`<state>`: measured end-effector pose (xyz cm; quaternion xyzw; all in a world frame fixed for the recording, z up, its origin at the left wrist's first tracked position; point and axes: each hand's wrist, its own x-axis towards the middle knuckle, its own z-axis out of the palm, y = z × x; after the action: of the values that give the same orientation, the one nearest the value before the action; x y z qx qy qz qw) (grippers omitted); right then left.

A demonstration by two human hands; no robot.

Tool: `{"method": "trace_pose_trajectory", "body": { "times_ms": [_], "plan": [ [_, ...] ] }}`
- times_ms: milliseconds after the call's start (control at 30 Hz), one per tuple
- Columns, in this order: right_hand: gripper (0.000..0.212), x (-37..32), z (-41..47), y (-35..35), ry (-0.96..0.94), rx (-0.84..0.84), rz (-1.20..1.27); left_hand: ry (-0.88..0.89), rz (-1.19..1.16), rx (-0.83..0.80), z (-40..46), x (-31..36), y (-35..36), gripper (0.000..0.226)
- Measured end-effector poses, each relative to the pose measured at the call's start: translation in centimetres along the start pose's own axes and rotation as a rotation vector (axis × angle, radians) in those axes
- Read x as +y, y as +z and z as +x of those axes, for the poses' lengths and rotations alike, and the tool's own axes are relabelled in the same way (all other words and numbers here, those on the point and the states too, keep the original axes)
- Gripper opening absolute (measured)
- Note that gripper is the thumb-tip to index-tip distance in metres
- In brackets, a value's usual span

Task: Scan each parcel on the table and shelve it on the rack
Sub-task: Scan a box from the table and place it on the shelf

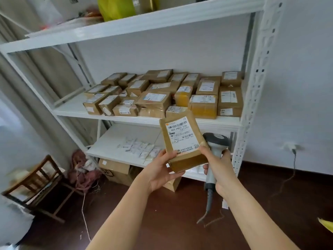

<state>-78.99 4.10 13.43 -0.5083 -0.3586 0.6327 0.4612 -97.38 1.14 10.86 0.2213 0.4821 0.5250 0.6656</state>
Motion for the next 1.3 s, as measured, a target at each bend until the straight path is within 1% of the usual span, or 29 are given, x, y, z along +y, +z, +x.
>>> {"method": "trace_pose_trajectory", "body": {
  "times_ms": [33, 133, 267, 333, 433, 533, 600, 700, 767, 800, 867, 933, 967, 1000, 1067, 1133, 1200, 1300],
  "plan": [
    [0.057, 0.2, 0.1, 2.2, 0.0, -0.03, -0.02, 0.026, -0.037, 0.036, -0.3, 1.0, -1.8, 0.083],
    [0.059, 0.7, 1.1, 8.9, -0.004, -0.134, -0.087, 0.088, -0.149, 0.176, -0.5, 3.8, -6.7, 0.07],
    [0.062, 2.1, 3.5, 17.0, 0.0, -0.238, -0.133, 0.147, -0.232, 0.304, 0.5, 7.3, -13.5, 0.06],
    [0.063, 2.9, 5.4, 21.4, -0.004, -0.279, -0.135, 0.181, -0.25, 0.391, 2.0, 9.7, -17.1, 0.047],
    [0.057, 3.7, 8.9, 28.5, -0.01, -0.323, -0.133, 0.214, -0.294, 0.537, 5.0, 14.2, -21.9, 0.031],
    [0.047, 3.6, 12.8, 35.6, 0.027, -0.356, -0.15, 0.253, -0.375, 0.622, 7.8, 19.0, -26.3, 0.03],
    [0.043, 3.1, 15.1, 39.9, 0.016, -0.361, -0.165, 0.311, -0.417, 0.647, 8.8, 22.2, -29.6, 0.035],
    [0.042, 2.6, 18.0, 45.5, -0.019, -0.364, -0.194, 0.444, -0.476, 0.708, 9.5, 26.1, -35.4, 0.047],
    [0.04, 2.8, 19.3, 48.9, -0.033, -0.384, -0.211, 0.561, -0.558, 0.742, 9.8, 28.4, -39.3, 0.053],
    [0.039, 3.0, 19.9, 50.4, -0.039, -0.398, -0.219, 0.617, -0.602, 0.764, 10.0, 29.5, -41.0, 0.053],
    [0.038, 3.7, 21.0, 53.1, -0.05, -0.416, -0.231, 0.67, -0.644, 0.828, 10.9, 31.8, -44.2, 0.041],
    [0.038, 4.4, 22.2, 55.6, -0.056, -0.405, -0.247, 0.628, -0.645, 0.962, 12.1, 34.1, -47.0, 0.028],
    [0.038, 4.7, 22.8, 56.8, -0.053, -0.395, -0.255, 0.595, -0.62, 1.026, 13.0, 35.2, -48.3, 0.031],
    [0.039, 5.1, 23.5, 57.9, -0.051, -0.384, -0.261, 0.572, -0.594, 1.074, 14.1, 36.2, -49.7, 0.038],
    [0.038, 5.6, 24.8, 59.9, -0.052, -0.356, -0.275, 0.547, -0.541, 1.138, 16.4, 38.1, -52.4, 0.051],
    [0.036, 5.9, 26.0, 61.7, -0.056, -0.307, -0.279, 0.515, -0.498, 1.156, 18.8, 40.0, -54.9, 0.054],
    [0.034, 6.0, 26.9, 63.3, -0.058, -0.254, -0.287, 0.429, -0.436, 1.161, 21.1, 41.5, -57.3, 0.057],
    [0.034, 5.8, 28.1, 65.1, -0.067, -0.195, -0.284, 0.318, -0.343, 1.088, 24.3, 43.3, -59.8, 0.058]
  ]
}}
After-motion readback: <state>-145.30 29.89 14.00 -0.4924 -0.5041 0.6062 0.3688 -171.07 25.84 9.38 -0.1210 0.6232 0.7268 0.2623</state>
